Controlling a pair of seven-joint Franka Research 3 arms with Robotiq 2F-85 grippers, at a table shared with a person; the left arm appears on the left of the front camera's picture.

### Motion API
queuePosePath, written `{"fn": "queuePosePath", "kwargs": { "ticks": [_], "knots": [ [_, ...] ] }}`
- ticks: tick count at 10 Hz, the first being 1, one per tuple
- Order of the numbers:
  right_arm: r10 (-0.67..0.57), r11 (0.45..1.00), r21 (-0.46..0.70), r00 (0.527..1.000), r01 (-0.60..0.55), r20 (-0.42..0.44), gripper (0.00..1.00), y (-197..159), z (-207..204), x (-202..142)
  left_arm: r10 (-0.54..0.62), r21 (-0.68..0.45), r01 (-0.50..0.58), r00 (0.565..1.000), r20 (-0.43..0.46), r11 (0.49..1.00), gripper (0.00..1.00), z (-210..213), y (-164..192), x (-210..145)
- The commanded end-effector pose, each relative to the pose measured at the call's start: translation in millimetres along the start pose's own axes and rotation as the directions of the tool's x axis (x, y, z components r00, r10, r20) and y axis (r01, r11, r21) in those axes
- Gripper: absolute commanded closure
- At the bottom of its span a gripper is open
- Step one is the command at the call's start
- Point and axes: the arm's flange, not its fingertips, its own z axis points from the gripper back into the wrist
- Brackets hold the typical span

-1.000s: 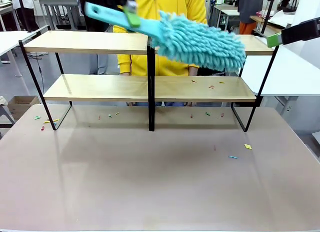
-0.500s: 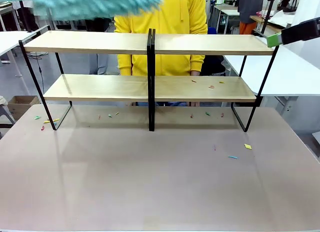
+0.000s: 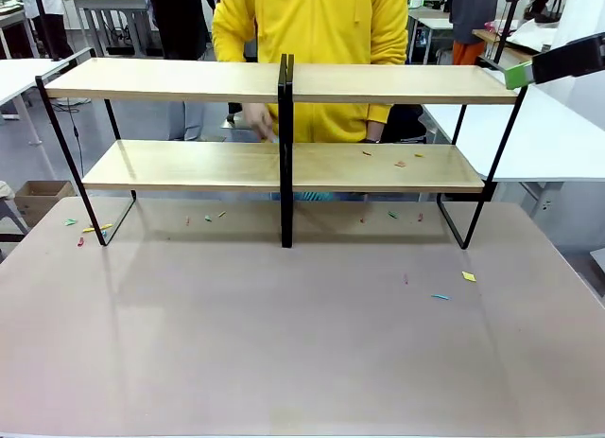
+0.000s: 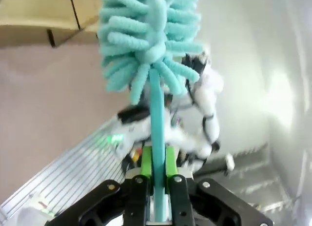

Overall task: Clean the shelves.
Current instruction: Clean a randomly selected level of the Shelf with the Duster, then clean another randomly selected level of the Shelf with the Duster.

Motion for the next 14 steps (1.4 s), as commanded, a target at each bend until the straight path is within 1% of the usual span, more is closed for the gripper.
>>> {"fn": "queuePosePath", "kwargs": {
  "ticks": [1,2,3,13,14],
  "knots": [
    [-0.004,1.0,0.003,1.0,0.004,0.003,0.0,-1,1,0,0.232,-0.084,-0.217,0.883,0.407,0.973,0.88,-4,17,20],
    [-0.004,1.0,0.003,1.0,0.004,0.003,0.0,-1,1,0,0.324,-0.115,-0.311,0.797,0.509,0.944,0.88,-2,22,32],
    [-0.004,1.0,0.003,1.0,0.004,0.003,0.0,-1,1,0,0.099,-0.009,-0.099,0.984,0.148,0.995,0.88,22,23,-1],
    [-0.004,1.0,0.003,1.0,0.004,0.003,0.0,-1,1,0,0.099,-0.009,-0.099,0.984,0.148,0.995,0.88,22,23,-1],
    [-0.004,1.0,0.003,1.0,0.004,0.003,0.0,-1,1,0,0.121,-0.014,-0.12,0.981,0.154,0.993,0.88,19,26,0]
  ]
}}
